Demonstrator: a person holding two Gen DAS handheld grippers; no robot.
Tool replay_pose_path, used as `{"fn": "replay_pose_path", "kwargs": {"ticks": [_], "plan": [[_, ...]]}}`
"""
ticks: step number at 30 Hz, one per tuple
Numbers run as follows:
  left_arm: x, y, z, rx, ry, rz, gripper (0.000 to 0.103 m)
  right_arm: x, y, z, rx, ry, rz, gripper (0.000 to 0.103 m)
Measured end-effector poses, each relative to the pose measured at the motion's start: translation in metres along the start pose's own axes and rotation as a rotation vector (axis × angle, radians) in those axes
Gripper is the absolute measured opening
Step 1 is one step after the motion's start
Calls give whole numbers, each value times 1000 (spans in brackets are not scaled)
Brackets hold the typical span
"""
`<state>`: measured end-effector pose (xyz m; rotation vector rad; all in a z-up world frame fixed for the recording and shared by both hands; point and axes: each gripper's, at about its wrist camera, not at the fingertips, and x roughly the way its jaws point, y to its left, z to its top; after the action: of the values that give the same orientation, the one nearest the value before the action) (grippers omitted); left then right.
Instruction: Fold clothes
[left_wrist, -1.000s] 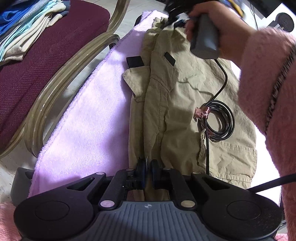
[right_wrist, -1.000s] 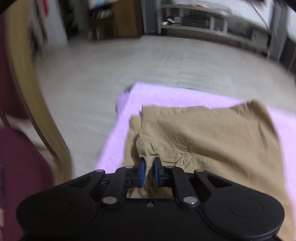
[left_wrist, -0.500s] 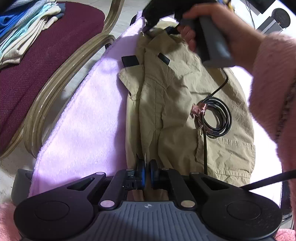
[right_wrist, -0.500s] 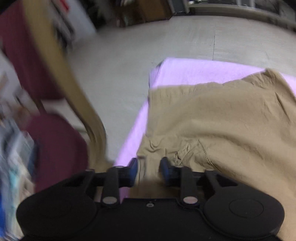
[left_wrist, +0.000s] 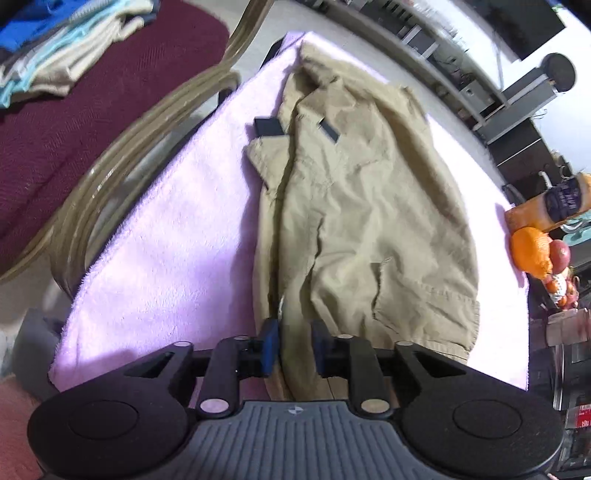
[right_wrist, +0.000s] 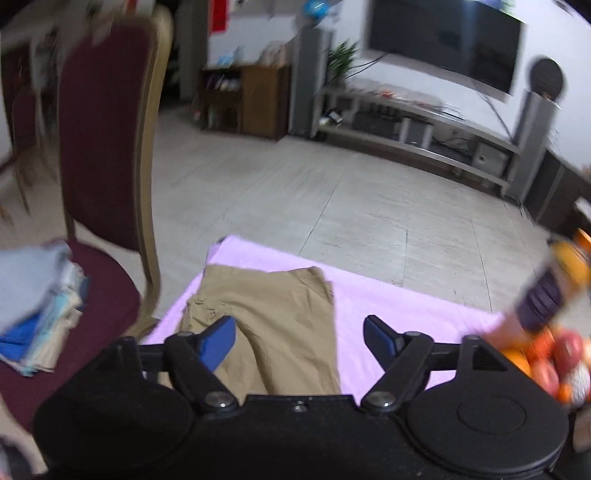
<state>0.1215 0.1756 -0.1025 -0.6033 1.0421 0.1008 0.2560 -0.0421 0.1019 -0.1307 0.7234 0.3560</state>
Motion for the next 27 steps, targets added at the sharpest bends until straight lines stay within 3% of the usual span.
{"fn": "replay_pose_path", "kwargs": {"ticks": [4, 7, 10, 15, 18, 20, 23, 25, 26, 27], "plan": [[-5, -1, -12, 3, -42, -29, 24, -39, -38, -51, 61, -10, 52, 85], [0, -4, -17, -1, -59, -11, 24, -19, -62, -98, 93, 33, 89, 85], [1, -9, -20, 9, -88, 18, 27, -7, -82, -131, 186, 50, 143, 76], [17, -14, -23, 31, -58, 103, 32, -15, -84, -160, 127, -107, 108, 76], [18, -11, -24, 14, -52, 108, 34, 8, -93, -184, 219, -70, 205, 76], [20, -9, -22, -1, -54, 95, 35, 29, -96, -200, 297, 46, 262, 75], [22, -9, -20, -19, -77, 75, 29, 49, -79, -208, 279, 123, 321, 70], [23, -14, -19, 3, -102, 80, 17, 56, -63, -212, 220, 135, 332, 70], [23, -17, -18, 18, -115, 87, 17, 57, -54, -215, 180, 131, 325, 70], [23, -22, -20, 48, -134, 108, 8, 59, -47, -217, 150, 130, 322, 70]]}}
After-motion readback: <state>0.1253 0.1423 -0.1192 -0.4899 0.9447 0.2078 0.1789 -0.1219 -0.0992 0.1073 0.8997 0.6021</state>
